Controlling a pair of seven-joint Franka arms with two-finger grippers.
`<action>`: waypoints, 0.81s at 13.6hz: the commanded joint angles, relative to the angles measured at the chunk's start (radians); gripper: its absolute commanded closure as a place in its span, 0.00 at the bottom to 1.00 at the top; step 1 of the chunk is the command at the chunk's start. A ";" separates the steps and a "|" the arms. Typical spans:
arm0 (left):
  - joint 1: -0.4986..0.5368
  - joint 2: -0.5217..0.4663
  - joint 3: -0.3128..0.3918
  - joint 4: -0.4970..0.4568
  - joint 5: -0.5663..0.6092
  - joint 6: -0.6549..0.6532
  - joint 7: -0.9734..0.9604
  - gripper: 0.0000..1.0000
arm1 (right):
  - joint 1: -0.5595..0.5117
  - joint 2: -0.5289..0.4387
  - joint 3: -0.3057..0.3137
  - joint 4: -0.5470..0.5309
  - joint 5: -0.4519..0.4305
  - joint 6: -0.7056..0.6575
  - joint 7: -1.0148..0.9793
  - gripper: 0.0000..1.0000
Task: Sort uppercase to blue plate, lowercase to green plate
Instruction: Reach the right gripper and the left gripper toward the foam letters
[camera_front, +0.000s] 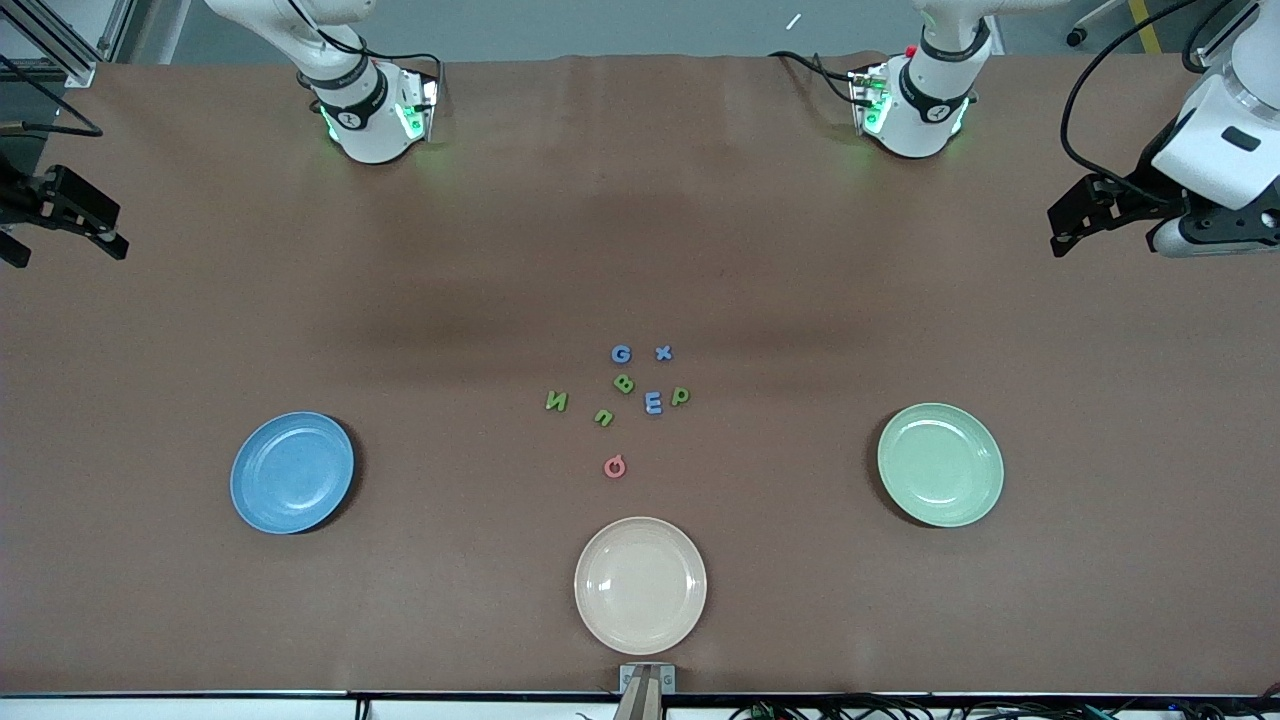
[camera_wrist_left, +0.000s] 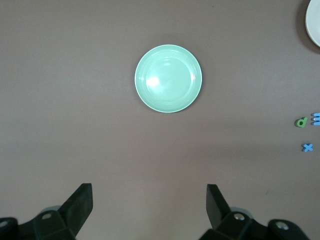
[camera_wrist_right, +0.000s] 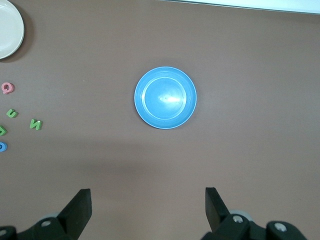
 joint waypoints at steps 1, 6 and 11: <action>-0.001 0.014 -0.005 0.029 0.009 -0.034 0.015 0.00 | 0.006 -0.007 -0.004 -0.009 0.010 0.005 0.006 0.00; -0.025 0.109 -0.023 0.070 0.007 -0.022 -0.010 0.00 | 0.002 -0.007 -0.004 -0.009 0.010 0.005 0.006 0.00; -0.174 0.338 -0.045 0.163 0.015 0.110 -0.062 0.00 | -0.003 0.004 -0.002 -0.009 0.010 -0.001 0.007 0.00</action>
